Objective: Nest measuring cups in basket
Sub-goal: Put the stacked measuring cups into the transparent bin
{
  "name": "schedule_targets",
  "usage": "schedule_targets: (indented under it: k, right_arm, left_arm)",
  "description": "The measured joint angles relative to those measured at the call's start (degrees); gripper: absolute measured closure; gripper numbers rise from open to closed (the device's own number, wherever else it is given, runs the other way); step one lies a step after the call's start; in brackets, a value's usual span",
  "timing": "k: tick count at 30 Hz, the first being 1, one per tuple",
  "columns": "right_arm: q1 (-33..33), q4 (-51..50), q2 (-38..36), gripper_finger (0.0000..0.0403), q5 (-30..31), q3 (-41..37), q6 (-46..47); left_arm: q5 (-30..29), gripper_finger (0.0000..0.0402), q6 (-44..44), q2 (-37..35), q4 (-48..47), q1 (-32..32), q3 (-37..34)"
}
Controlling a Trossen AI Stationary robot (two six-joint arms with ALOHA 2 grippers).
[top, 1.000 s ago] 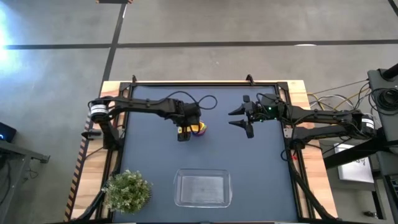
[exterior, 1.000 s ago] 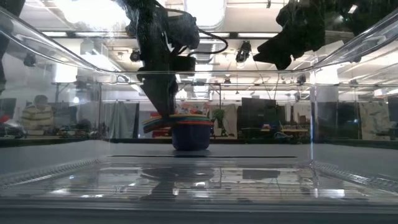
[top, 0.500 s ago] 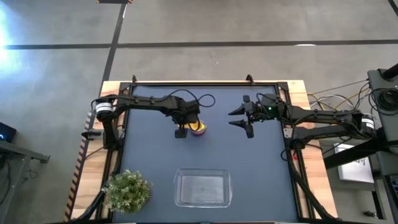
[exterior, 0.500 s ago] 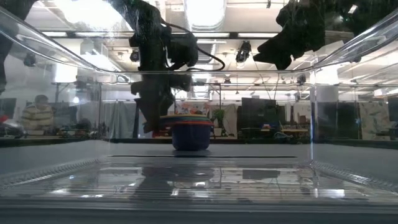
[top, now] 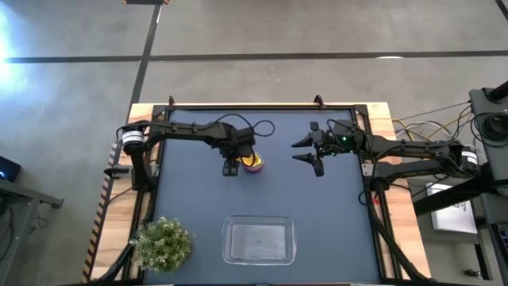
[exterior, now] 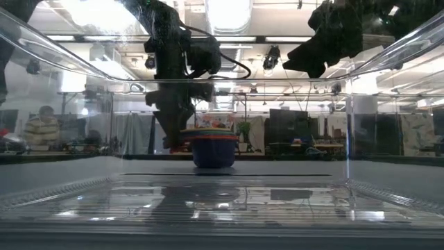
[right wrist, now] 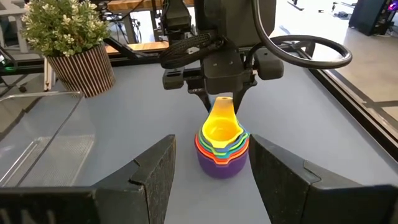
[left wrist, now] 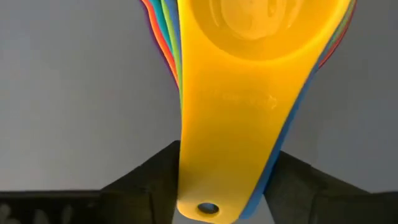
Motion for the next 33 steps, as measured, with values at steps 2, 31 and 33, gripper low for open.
schedule_targets:
  k: [2,31,33]
  right_arm:
    - [0.0,0.0,0.0,0.0213,0.0,-0.02,0.0]
    - [-0.01,0.0,0.0,0.0213,0.0,-0.07,0.66]
    - [0.0,0.01,0.0,0.0213,0.02,-0.07,0.79]
  left_arm:
    - [0.0,0.0233,0.17,0.0,0.0,0.0,0.0]
    - [-0.6,0.0275,0.91,-1.26,2.14,-0.4,-0.07]
    - [-0.64,0.0275,0.83,-2.49,2.19,-0.48,-0.07]
